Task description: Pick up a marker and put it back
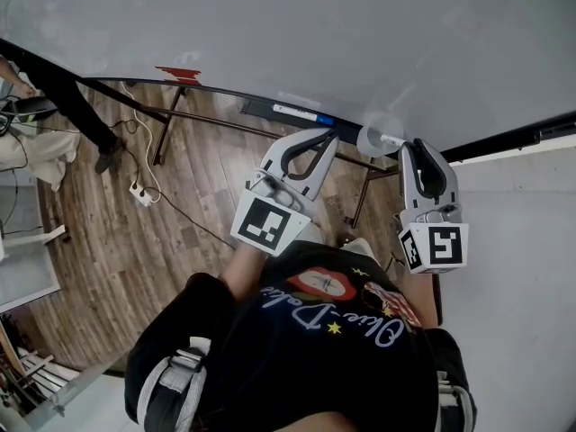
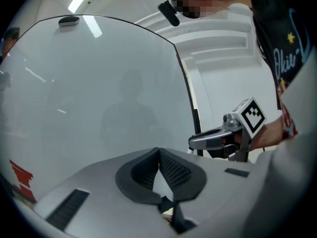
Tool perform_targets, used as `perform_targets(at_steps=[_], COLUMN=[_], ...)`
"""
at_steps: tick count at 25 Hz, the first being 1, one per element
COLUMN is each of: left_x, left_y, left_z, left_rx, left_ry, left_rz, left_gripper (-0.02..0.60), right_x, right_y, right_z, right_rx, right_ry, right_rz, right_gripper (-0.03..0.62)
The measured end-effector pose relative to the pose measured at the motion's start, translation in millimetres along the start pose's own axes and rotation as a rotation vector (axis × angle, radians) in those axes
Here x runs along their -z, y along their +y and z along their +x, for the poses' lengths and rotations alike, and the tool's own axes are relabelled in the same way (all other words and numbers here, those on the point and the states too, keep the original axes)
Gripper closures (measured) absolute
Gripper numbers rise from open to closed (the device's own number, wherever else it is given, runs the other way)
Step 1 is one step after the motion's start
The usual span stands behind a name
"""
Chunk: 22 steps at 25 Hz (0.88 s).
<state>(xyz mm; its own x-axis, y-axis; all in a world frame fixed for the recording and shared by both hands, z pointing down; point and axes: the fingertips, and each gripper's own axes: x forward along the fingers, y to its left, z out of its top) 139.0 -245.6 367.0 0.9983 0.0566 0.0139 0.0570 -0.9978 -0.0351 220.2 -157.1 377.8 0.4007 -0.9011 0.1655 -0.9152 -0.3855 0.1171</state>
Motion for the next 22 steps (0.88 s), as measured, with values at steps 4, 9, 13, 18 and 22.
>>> perform_targets(at_steps=[4,9,13,18,22], left_x=[-3.1,-10.3,-15.4,-17.0,-19.0], left_y=[-3.0,-4.6,-4.8,-1.2,-0.2], left_z=[-1.6,-2.3,-2.9,-3.9,-3.5], left_rx=[0.016,0.028,0.022,0.002,-0.003], left_ry=[-0.007,-0.019,-0.032,-0.033,-0.037], left_rz=[0.013,0.027,0.038,0.025,0.031], left_gripper=[0.578,0.578,0.578,0.578,0.577], right_x=[-7.9,-21.9,-27.8,-34.2,-37.5], right_y=[0.7,-1.5,-2.7,-3.4,-4.9], right_z=[-3.4,-9.7,-14.4,-17.3,-19.0], right_rx=[0.006,0.009,0.009,0.007,0.004], right_ry=[-0.016,-0.043,-0.058,-0.071,-0.081], right_rz=[-0.002,0.003,0.03,0.041,0.044], right_gripper=[0.522,0.523,0.523,0.522,0.522])
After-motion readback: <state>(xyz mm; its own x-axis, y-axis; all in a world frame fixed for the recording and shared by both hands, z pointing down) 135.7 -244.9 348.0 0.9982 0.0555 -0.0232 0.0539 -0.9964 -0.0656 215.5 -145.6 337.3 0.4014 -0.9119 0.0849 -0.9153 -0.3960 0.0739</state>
